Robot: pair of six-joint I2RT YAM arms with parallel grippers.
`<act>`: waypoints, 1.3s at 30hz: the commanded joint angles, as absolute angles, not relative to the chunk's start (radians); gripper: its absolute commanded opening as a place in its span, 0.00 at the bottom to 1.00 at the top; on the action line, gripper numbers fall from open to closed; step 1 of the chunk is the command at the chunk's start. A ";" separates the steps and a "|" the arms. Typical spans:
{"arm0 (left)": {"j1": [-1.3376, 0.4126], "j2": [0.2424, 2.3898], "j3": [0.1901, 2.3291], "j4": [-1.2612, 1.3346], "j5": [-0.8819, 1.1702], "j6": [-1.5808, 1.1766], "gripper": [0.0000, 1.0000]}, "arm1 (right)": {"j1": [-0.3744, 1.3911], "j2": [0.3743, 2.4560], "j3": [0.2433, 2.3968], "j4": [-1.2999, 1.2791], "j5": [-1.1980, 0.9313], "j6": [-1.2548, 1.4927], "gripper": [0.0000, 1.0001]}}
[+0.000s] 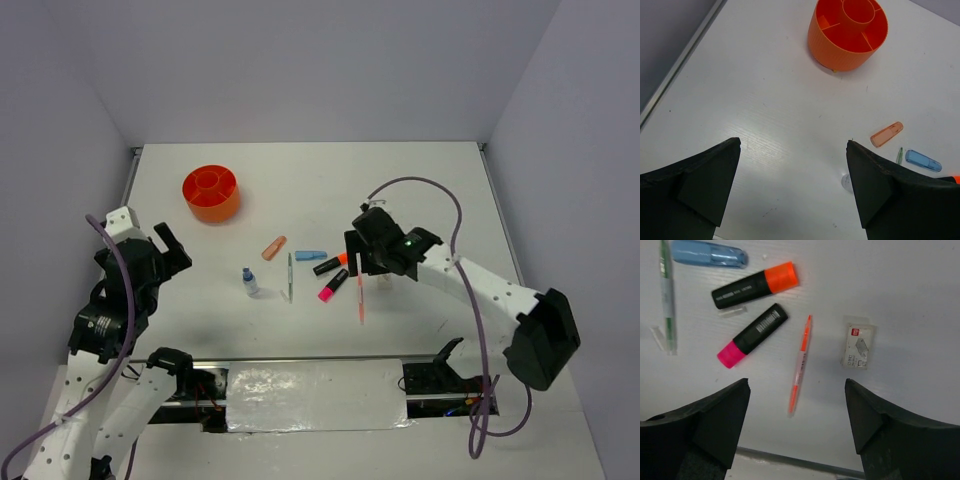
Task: Sort the stationery into containers
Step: Pick up the pen from the center of the board.
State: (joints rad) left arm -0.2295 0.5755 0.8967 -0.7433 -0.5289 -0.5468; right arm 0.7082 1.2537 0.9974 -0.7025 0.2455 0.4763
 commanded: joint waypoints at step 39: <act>-0.252 0.719 1.176 -0.840 -0.454 -0.578 0.99 | 0.805 1.433 0.775 -0.528 0.319 0.630 0.00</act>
